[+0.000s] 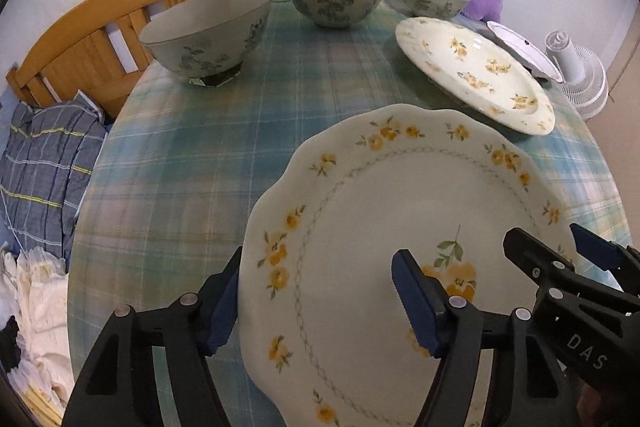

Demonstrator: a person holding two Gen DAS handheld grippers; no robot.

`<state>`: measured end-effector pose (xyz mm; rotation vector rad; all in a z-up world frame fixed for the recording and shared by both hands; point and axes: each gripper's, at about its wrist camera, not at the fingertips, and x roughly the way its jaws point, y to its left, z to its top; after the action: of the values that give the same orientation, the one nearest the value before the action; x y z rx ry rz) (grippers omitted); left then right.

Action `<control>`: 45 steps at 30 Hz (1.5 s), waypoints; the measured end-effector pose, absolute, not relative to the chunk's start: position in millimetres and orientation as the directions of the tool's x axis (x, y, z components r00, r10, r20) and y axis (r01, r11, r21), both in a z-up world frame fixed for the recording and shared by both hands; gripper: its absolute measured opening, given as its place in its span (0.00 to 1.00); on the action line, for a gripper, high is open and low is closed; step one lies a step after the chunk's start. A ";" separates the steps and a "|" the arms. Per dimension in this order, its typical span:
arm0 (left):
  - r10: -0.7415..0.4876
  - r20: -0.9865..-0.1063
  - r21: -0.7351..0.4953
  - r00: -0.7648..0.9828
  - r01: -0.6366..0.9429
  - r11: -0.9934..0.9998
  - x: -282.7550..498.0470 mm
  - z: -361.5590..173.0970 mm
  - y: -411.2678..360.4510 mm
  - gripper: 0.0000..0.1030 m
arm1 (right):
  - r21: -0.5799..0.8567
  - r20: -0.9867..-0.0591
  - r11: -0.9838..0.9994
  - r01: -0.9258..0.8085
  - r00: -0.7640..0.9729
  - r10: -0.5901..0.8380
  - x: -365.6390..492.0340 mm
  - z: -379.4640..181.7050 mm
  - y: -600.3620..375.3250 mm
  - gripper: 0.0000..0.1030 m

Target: Organize plates and bowls

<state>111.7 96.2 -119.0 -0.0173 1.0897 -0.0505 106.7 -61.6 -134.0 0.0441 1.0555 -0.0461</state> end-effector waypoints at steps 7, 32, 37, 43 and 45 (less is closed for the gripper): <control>-0.065 -0.889 -0.059 0.453 0.027 0.998 116.2 -122.3 98.8 0.68 | -0.008 -0.890 0.999 0.053 0.455 -0.031 118.2 -147.0 -52.4 0.65; -0.110 -0.906 -0.048 0.409 0.160 0.986 128.6 -94.7 67.9 0.70 | -0.013 -0.910 0.992 0.123 0.411 -0.063 122.1 -119.9 -75.1 0.65; -0.098 -0.899 -0.033 0.426 0.157 0.987 130.6 -85.7 52.4 0.70 | 0.009 -0.902 0.992 0.127 0.429 -0.047 122.3 -110.0 -89.8 0.65; -0.077 -0.898 -0.030 0.434 0.114 0.993 129.0 -81.2 27.8 0.70 | 0.032 -0.895 0.995 0.091 0.445 -0.012 124.4 -103.3 -116.9 0.65; -0.060 -0.895 -0.020 0.441 0.094 0.995 129.3 -78.8 14.3 0.70 | 0.034 -0.891 0.997 0.068 0.454 0.000 125.1 -101.0 -125.7 0.65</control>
<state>129.3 14.3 -78.8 0.0346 1.1098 -0.0956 125.1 -125.7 -101.0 0.0683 1.0992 -0.0420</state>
